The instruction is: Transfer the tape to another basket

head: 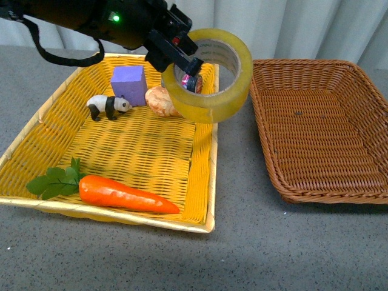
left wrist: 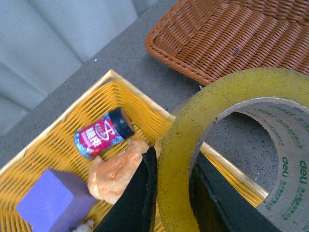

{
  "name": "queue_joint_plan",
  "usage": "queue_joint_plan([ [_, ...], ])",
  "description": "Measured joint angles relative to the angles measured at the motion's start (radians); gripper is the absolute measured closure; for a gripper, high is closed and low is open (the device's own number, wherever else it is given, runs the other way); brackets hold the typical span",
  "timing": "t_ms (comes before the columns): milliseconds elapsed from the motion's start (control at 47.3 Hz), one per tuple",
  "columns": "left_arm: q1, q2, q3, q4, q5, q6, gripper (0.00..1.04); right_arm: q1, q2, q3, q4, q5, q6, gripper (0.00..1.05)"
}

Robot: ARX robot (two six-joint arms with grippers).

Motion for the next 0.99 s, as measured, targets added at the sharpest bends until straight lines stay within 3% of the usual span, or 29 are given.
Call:
queue_joint_plan([
  [317,-0.098,0.094,0.165,-0.06,0.026,0.137,0.88,0.0,0.0,0.0,0.0,0.0,0.0,0.09],
  [550,-0.14,0.103,0.179,-0.065,0.074,0.179,0.88,0.0,0.0,0.0,0.0,0.0,0.0,0.09],
  [993,-0.146,0.1,0.179,-0.036,0.068,0.187,0.89,0.0,0.0,0.0,0.0,0.0,0.0,0.09],
])
